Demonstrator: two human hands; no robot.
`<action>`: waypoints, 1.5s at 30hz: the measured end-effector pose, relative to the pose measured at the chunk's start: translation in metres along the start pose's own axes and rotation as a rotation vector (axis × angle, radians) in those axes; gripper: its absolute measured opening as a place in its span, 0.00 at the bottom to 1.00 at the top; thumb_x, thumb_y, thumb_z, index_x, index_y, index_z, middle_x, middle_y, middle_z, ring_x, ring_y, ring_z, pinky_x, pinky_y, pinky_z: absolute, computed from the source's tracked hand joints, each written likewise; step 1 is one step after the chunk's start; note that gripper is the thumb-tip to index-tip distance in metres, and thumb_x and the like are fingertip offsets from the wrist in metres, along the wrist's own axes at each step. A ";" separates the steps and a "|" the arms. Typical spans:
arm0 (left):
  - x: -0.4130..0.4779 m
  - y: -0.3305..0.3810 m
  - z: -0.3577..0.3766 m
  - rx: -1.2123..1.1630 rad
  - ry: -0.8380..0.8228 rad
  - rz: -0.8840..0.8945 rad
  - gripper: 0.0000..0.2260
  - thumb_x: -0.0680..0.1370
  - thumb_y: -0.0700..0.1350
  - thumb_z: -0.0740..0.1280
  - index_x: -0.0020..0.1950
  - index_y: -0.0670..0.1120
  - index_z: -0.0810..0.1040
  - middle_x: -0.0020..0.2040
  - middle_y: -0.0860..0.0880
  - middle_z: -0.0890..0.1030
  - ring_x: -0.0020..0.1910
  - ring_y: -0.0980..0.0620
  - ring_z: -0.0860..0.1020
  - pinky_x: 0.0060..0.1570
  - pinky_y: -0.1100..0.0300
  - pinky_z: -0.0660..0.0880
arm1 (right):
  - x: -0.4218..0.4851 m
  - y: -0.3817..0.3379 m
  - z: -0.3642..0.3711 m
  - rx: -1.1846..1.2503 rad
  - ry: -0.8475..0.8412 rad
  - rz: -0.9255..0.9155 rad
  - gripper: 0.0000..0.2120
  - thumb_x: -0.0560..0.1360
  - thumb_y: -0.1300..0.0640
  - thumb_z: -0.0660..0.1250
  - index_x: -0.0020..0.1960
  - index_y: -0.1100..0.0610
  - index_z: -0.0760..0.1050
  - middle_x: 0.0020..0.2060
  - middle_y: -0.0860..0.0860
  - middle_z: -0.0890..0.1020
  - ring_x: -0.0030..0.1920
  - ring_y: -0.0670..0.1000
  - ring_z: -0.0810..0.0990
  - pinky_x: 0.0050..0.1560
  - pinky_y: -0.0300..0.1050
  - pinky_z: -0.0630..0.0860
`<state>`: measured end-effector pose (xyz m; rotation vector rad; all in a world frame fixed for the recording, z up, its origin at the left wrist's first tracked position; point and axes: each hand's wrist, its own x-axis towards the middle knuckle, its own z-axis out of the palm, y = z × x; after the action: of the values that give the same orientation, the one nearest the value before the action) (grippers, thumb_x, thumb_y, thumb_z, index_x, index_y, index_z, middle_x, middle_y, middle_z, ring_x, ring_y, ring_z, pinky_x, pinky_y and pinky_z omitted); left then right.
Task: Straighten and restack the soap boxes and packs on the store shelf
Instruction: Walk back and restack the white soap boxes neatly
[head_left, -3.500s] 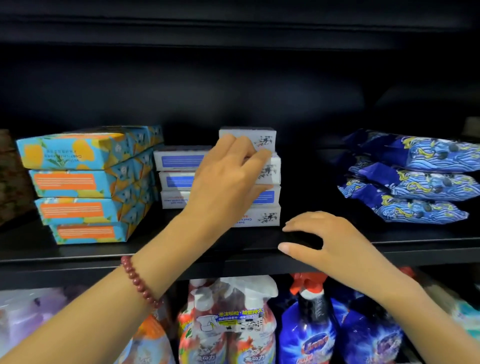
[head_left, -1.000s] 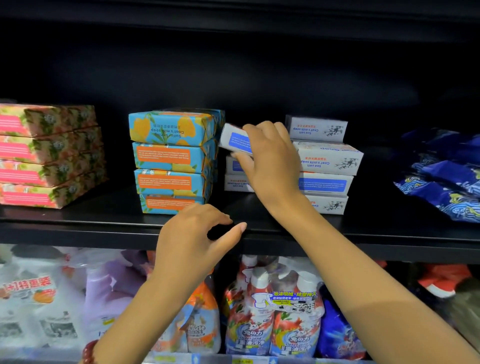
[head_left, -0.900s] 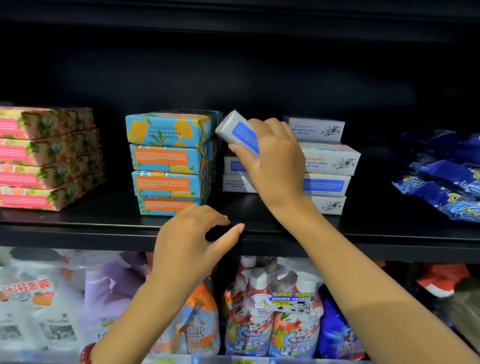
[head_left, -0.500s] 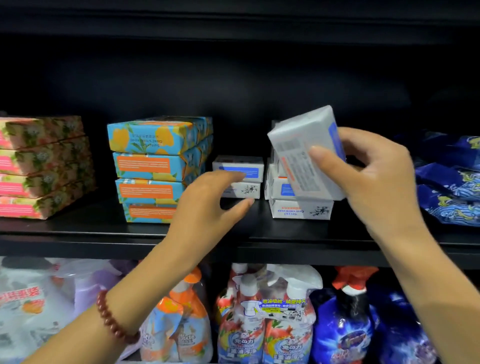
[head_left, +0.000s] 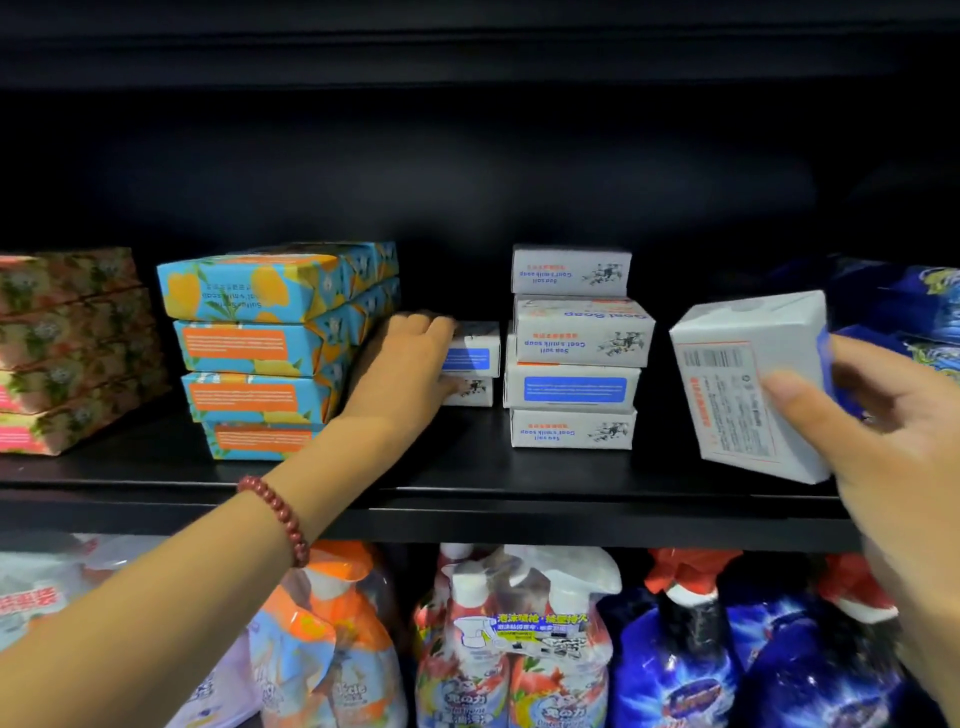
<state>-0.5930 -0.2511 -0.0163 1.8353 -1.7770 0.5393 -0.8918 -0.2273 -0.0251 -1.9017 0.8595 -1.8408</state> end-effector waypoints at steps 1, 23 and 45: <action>-0.001 0.001 -0.001 0.042 0.019 0.020 0.22 0.75 0.47 0.70 0.66 0.44 0.68 0.62 0.44 0.72 0.62 0.45 0.66 0.55 0.60 0.62 | 0.001 0.000 -0.001 0.001 0.005 0.003 0.20 0.69 0.37 0.68 0.55 0.47 0.79 0.49 0.47 0.84 0.49 0.47 0.83 0.40 0.42 0.81; -0.100 -0.004 -0.027 -0.025 0.329 0.208 0.21 0.75 0.52 0.62 0.56 0.37 0.79 0.50 0.43 0.82 0.50 0.47 0.75 0.45 0.58 0.70 | 0.080 -0.036 0.073 -0.757 -0.299 -0.606 0.20 0.72 0.48 0.70 0.57 0.62 0.76 0.48 0.55 0.77 0.50 0.56 0.73 0.44 0.51 0.74; -0.096 0.034 -0.035 -0.016 0.307 0.521 0.20 0.76 0.53 0.62 0.52 0.37 0.81 0.49 0.44 0.83 0.46 0.44 0.82 0.38 0.53 0.80 | 0.052 -0.028 0.057 -0.659 -0.113 -0.574 0.16 0.75 0.55 0.66 0.59 0.63 0.76 0.54 0.55 0.79 0.56 0.53 0.74 0.59 0.36 0.65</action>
<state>-0.6301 -0.1537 -0.0451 1.1844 -2.0214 0.9403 -0.8323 -0.2490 0.0273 -2.8793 1.0483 -1.8501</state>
